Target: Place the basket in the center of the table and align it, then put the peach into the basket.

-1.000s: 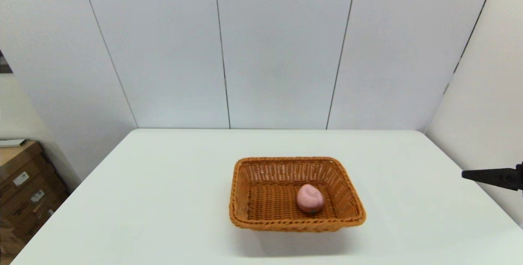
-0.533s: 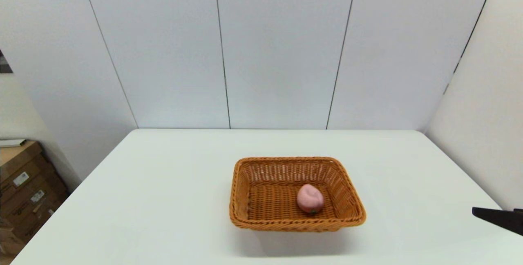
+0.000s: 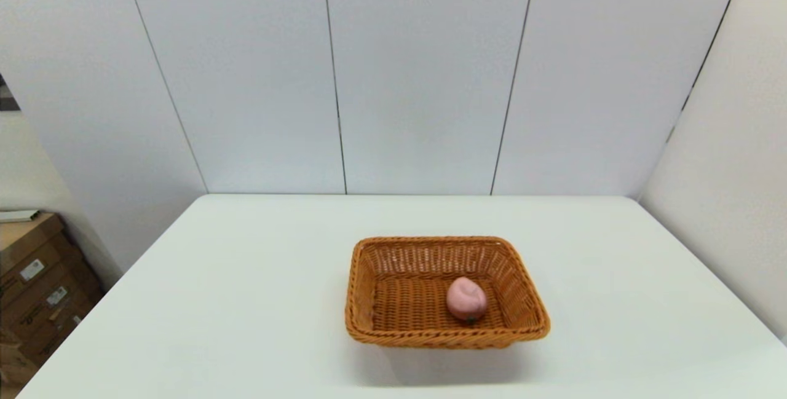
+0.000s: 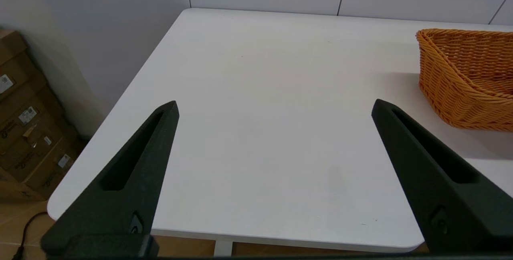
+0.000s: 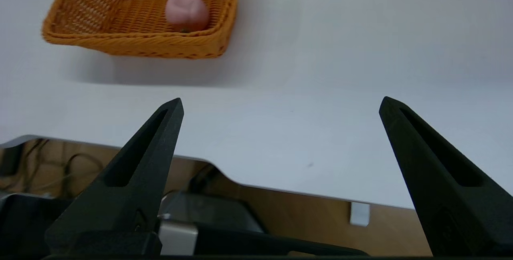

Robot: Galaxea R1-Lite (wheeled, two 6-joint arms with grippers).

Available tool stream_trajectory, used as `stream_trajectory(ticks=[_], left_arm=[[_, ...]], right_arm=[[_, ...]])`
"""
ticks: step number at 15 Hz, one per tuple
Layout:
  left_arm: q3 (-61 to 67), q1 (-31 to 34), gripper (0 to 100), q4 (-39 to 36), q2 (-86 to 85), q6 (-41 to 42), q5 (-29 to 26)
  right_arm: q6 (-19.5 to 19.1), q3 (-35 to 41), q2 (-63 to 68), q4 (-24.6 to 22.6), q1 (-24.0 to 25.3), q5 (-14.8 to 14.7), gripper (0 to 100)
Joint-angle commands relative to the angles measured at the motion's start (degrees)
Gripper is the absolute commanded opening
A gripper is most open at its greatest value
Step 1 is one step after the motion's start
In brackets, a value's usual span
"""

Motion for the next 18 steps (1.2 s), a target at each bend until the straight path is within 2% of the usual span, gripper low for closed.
stream_trajectory(ticks=[1,2,4,7,10,13,18], left_arm=[[-0.02,0.00,100,0.03,-0.01,-0.04,0.05],[-0.02,0.00,100,0.03,-0.01,-0.04,0.05],[-0.02,0.00,100,0.03,-0.01,-0.04,0.05],[-0.02,0.00,100,0.03,-0.01,-0.04,0.05],[-0.02,0.00,100,0.03,-0.01,-0.04,0.05],[-0.02,0.00,100,0.03,-0.01,-0.04,0.05],[-0.02,0.00,100,0.03,-0.01,-0.04,0.05]], right_arm=[[0.05,9.89,-11.95,-7.45,3.36,-10.44,100],[-0.56,12.35,-12.74,-10.00,3.19,-10.44,100],[-3.81,16.04,-14.41,-11.05,2.66,-10.44,100],[-4.60,17.10,-20.82,-9.03,1.87,-9.39,100],[-6.36,17.45,-25.92,-7.71,1.78,-9.83,100],[-6.01,18.68,-25.83,-9.29,1.78,-10.53,100],[-5.57,18.68,-25.83,-9.29,1.78,-10.62,100]])
